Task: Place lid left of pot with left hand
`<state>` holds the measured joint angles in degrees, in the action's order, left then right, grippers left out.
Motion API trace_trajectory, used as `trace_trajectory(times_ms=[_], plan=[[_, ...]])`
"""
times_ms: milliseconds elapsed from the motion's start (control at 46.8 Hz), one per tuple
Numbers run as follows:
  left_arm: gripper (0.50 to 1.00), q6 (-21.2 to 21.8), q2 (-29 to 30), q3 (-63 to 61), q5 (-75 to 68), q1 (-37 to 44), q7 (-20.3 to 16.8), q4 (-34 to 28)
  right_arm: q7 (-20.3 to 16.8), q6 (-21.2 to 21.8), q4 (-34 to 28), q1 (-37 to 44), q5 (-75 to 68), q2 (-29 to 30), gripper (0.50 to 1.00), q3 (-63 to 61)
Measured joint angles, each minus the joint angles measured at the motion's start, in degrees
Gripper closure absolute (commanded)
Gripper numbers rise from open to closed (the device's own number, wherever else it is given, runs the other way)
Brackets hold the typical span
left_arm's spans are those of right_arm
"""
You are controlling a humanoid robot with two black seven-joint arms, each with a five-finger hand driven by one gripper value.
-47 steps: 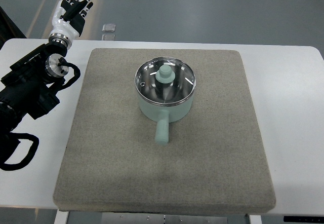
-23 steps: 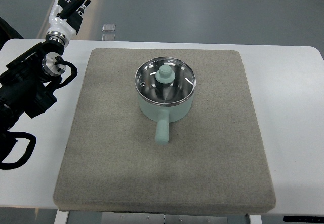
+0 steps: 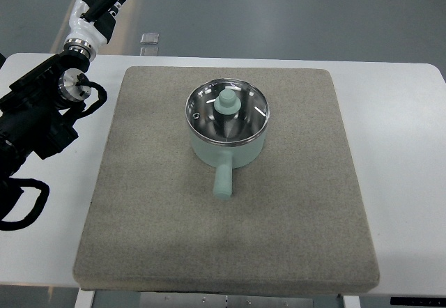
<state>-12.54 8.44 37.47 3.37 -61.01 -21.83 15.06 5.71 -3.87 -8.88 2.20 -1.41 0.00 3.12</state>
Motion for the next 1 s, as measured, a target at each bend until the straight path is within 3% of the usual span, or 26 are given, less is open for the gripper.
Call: trace_trajectory(times_ms=[128,320,897,1004], plan=[[0.506,-0.4,0.5,-2.5,-0.3,-1.0,0.3,0.1,0.0,0.0,0.0,0.0,0.0,0.0,0.579,0.0],[0.506,-1.8,1.5,-18.3,-0.5,-4.5,0.3,0.1,0.0,0.0,0.0,0.0,0.0,0.0,0.579,0.0],[0.506,-12.8,2.5,-52.8,-12.7,-19.4,0.4,0.0,0.0,0.0,0.0,0.0,0.0,0.0,0.579,0.0],[0.506,-17.5,2.1,-54.7,-18.1,-21.5,0.4,0.0,0.0,0.0,0.0,0.0,0.0,0.0,0.579,0.0]])
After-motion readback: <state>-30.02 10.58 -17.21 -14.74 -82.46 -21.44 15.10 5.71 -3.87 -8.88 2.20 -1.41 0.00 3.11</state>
